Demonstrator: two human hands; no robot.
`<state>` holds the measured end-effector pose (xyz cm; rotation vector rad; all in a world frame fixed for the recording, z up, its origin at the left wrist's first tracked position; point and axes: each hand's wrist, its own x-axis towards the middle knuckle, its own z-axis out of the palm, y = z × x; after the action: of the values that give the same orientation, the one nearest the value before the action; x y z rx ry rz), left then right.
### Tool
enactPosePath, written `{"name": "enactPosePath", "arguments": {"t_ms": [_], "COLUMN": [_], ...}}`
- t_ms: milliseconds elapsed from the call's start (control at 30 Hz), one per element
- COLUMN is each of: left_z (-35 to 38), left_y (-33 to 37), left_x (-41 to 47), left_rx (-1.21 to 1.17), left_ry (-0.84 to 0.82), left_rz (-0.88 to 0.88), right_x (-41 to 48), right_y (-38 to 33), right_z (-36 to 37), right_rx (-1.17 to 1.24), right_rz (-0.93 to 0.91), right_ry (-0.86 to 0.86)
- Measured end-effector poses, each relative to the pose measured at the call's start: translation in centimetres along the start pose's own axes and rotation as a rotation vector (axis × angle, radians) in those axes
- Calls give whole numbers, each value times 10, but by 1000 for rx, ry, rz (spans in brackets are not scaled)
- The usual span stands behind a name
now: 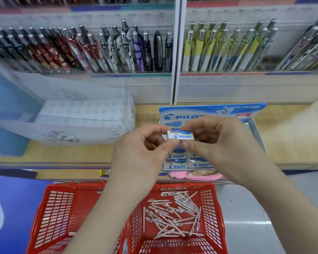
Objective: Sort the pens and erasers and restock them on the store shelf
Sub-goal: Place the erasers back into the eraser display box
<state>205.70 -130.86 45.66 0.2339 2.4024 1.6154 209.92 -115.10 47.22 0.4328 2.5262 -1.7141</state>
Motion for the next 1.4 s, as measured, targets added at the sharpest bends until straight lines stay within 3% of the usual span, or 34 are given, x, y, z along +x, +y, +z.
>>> {"name": "enactPosePath", "arguments": {"t_ms": [100,167,600,833,933,1067,1167,1233,1333,1400], "left_z": [5,7,10,-7,-33,-76,-111,-134,-168,-190], "left_y": [-10,-13,-15,-17,-29,-70,-111,-142,-195,-236], "left_x": [2,0,-4,-25,-51,-89,-114,-129,-151,-164], "left_rx": [259,330,-41,13,61,86,172,256,367,452], "left_ry": [84,114,144,128,214,311,315,290,251,204], "left_rz": [116,125,-55,-3,27,-116,-248,-328,-428,-495], "right_x": [7,11,17,9,-1,-31,-42,-34,-39,-46], "right_y": [8,14,11,7,2,-17,-12,27,-4,-21], "right_z": [10,15,39,33,27,37,51,65,133,200], "right_rx": [-452,-576,-696,-780,-663,-463,-373,-299,-495,-437], "right_rz": [-166,-282,-295,-289,-319,-433,-151,-16,-323,-389], "right_ry": [168,240,467,366,371,307,-21,-11,-168,-179]}}
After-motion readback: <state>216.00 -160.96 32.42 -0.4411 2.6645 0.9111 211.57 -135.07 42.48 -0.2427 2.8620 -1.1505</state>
